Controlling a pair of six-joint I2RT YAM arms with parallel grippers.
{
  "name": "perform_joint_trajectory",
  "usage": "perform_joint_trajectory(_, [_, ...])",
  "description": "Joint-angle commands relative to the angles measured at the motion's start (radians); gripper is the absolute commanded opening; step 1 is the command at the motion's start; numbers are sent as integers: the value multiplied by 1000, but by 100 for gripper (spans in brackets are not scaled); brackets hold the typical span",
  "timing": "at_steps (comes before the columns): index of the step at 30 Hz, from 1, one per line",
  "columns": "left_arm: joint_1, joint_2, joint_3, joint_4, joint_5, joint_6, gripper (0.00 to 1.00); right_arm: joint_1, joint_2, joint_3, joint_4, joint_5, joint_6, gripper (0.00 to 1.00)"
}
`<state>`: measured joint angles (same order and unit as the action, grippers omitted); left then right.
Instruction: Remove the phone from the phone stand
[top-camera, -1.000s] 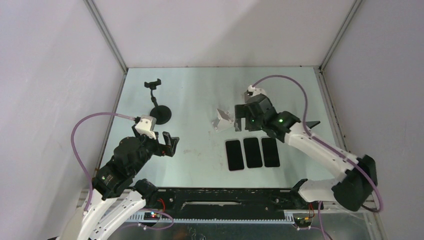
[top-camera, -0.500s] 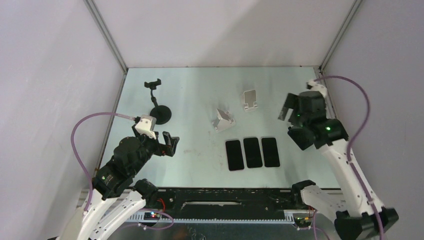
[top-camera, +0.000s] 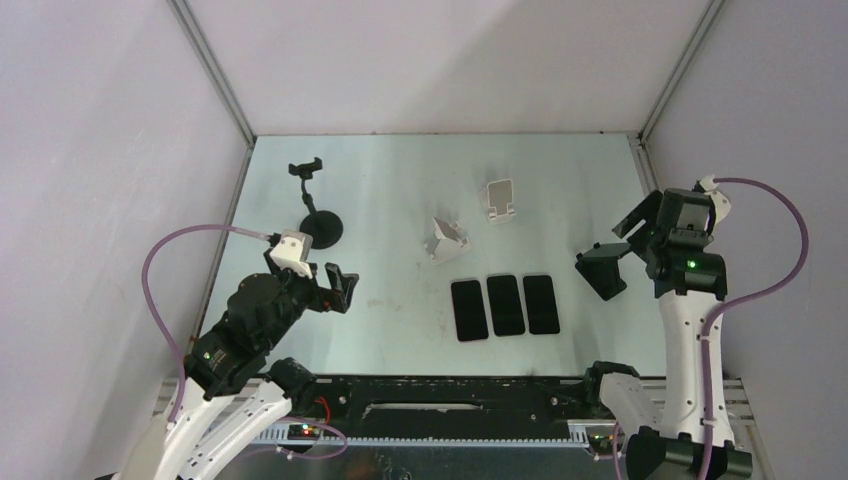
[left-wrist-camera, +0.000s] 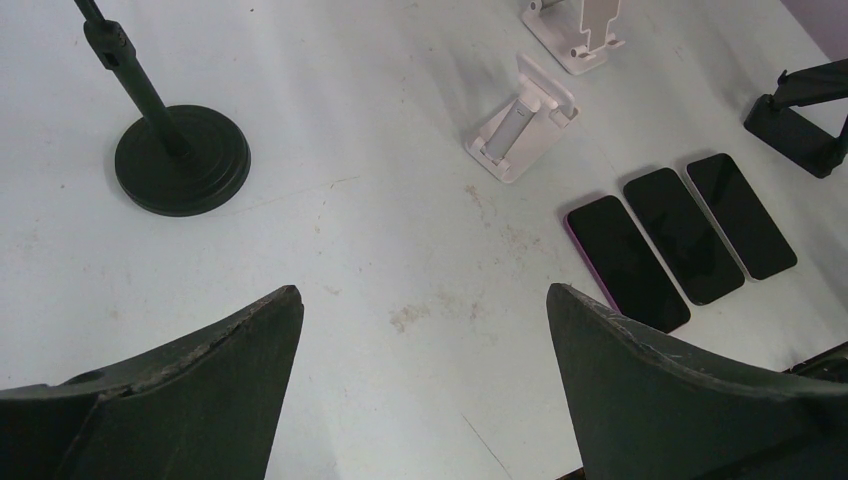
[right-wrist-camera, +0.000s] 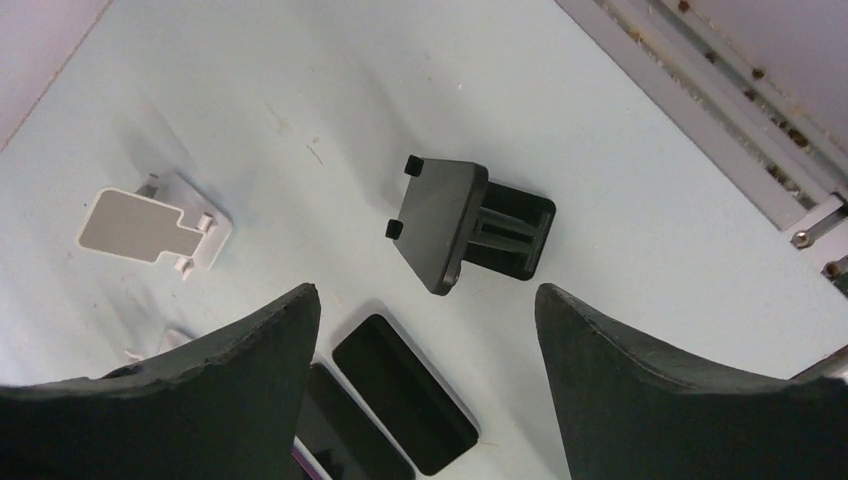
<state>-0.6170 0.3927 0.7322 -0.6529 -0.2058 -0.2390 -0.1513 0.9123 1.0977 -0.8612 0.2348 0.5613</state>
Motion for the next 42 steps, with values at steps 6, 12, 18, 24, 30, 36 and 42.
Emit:
perform_joint_trajectory(6, [-6,-2,-8,32,8,-3,100,-144,79,-97,154,-187,101,74])
perform_joint_trajectory(12, [-6,0,-9,34,12,-3,100,-182,144,-131,206,-256,113,67])
perform_joint_trajectory(18, [-6,-2,-8,36,9,-3,100,-204,199,-139,251,-288,117,60])
perform_joint_trajectory(24, [-5,-4,-8,35,11,-3,100,-221,238,-139,269,-306,124,54])
perform_joint_trajectory(30, [-5,-4,-8,35,14,-3,100,-228,275,-139,286,-331,129,48])
perform_joint_trajectory(36, [-5,-5,-8,36,11,-3,100,-229,293,-141,290,-340,129,42])
perform_joint_trajectory(42, [-5,-5,-8,37,14,-2,100,-229,286,-140,287,-340,124,31])
